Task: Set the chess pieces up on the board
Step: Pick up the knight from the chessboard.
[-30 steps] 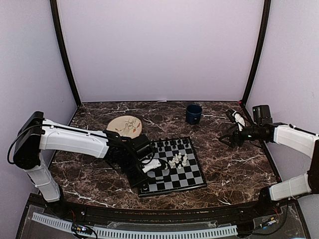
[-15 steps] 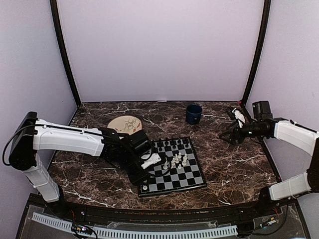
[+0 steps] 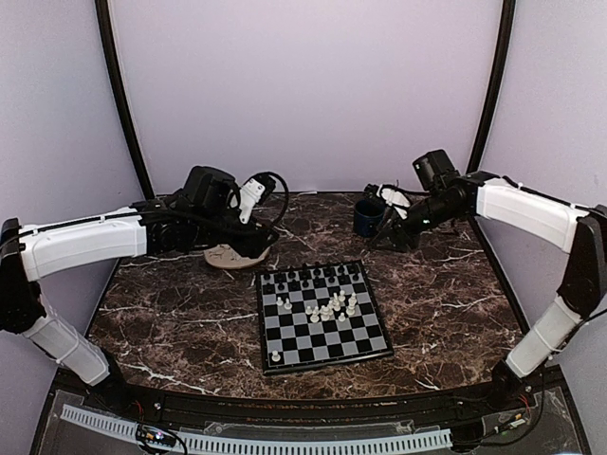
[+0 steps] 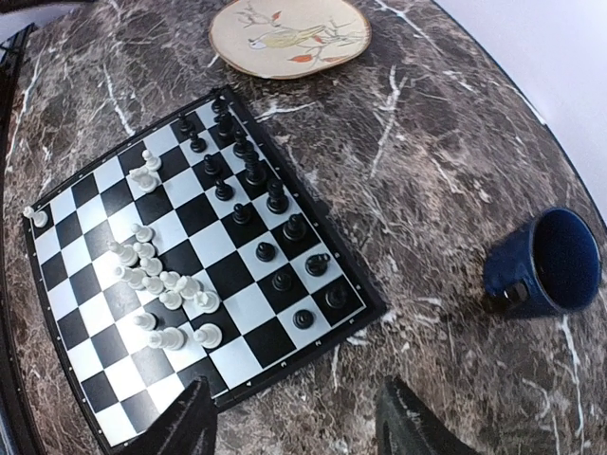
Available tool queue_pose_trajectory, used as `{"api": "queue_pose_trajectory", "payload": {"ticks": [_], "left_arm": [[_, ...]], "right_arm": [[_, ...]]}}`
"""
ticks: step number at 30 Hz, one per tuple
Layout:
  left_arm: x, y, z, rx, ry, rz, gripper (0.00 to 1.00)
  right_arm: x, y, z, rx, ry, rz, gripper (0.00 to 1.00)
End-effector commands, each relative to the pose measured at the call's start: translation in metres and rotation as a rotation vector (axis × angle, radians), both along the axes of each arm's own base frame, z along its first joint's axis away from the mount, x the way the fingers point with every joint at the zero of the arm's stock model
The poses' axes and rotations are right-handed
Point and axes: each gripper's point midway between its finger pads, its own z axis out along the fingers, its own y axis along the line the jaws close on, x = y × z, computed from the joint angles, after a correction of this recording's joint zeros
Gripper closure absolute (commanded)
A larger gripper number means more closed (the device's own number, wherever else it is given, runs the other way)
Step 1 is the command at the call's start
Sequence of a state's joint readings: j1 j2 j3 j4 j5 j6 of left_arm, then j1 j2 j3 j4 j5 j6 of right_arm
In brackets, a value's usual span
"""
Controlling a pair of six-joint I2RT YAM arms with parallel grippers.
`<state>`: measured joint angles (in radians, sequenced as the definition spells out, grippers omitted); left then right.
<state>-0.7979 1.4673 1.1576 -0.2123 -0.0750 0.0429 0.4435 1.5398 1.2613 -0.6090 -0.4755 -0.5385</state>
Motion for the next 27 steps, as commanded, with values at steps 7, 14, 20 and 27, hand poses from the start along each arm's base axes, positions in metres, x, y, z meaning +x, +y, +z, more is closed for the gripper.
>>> {"api": "queue_pose_trajectory", "payload": {"ticks": [7,14,20,27], "left_arm": [[0.056,0.066,0.014,-0.205,-0.086,0.256,0.37],[0.085,0.125,0.029,-0.324,-0.063,0.437,0.45],[0.09,0.147,0.034,-0.331,-0.085,0.491,0.45],[0.087,0.15,0.04,-0.331,-0.11,0.49,0.44]], "right_arm": [[-0.003,0.082,-0.023,-0.147,0.078,0.112,0.56],[-0.021,0.148,-0.053,-0.19,0.112,0.21,0.59],[-0.043,0.192,-0.08,-0.231,0.136,0.293,0.58],[-0.059,0.209,-0.103,-0.28,0.145,0.346,0.49]]}}
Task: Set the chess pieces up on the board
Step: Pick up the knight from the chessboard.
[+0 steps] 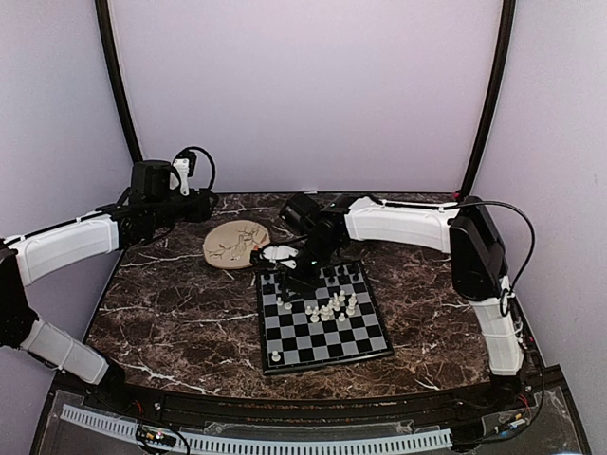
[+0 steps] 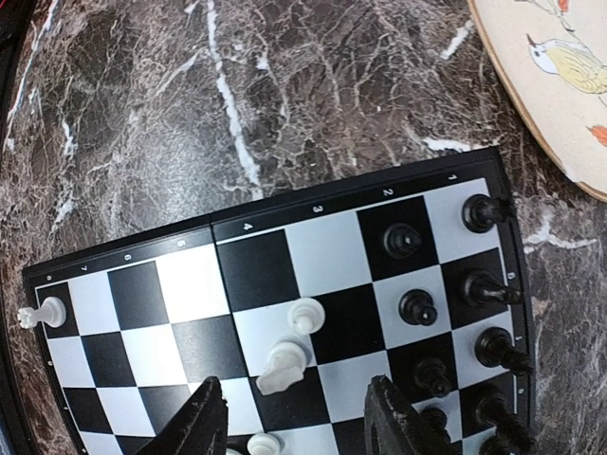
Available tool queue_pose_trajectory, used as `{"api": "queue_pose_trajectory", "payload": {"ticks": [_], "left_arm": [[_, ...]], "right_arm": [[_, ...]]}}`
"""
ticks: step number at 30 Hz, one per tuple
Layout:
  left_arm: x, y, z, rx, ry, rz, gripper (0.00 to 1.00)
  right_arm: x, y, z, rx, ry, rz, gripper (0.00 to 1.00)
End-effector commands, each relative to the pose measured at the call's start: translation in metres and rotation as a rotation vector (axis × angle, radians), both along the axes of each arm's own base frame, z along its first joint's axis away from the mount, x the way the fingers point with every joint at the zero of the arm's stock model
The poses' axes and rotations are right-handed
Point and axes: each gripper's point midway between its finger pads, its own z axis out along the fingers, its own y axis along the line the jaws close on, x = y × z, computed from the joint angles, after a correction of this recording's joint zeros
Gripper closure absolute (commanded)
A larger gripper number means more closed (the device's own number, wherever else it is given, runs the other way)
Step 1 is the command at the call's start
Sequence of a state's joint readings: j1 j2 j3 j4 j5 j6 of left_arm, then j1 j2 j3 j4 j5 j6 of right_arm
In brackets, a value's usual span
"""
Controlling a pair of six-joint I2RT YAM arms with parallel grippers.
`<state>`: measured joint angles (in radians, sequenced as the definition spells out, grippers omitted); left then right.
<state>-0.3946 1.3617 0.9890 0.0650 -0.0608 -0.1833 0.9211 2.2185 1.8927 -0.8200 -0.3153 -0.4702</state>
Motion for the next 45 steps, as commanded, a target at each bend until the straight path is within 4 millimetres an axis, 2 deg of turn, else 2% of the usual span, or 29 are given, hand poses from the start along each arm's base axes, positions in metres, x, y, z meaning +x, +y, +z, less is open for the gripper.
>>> {"api": "queue_pose_trajectory", "payload": {"ticks": [1,4,8,14,20,30,38,45], "left_arm": [[-0.005,0.0,0.014,-0.022,-0.04,-0.008,0.44],[-0.005,-0.002,0.014,-0.029,-0.038,-0.016,0.44],[-0.005,-0.004,0.012,-0.034,-0.03,-0.026,0.44],[-0.005,-0.005,0.011,-0.03,-0.028,-0.036,0.44],[-0.005,-0.006,0.01,-0.027,-0.025,-0.04,0.44],[-0.005,-0.009,0.008,-0.022,-0.018,-0.059,0.44],[-0.005,-0.011,0.007,-0.02,-0.014,-0.073,0.44],[-0.005,-0.013,0.008,-0.018,-0.015,-0.082,0.44]], "right_arm": [[-0.004,0.006,-0.001,-0.02,-0.006,0.012,0.48],[-0.009,0.004,-0.008,-0.04,0.01,0.021,0.43],[-0.009,0.004,-0.018,-0.06,0.013,0.01,0.44],[-0.009,0.009,-0.022,-0.057,0.023,0.015,0.51],[-0.011,0.009,-0.025,-0.063,0.037,0.014,0.63],[-0.019,0.003,-0.014,-0.057,0.022,0.038,0.8],[-0.048,0.001,0.002,-0.043,-0.016,0.105,0.84],[-0.092,0.001,-0.002,-0.065,-0.012,0.207,0.85]]}}
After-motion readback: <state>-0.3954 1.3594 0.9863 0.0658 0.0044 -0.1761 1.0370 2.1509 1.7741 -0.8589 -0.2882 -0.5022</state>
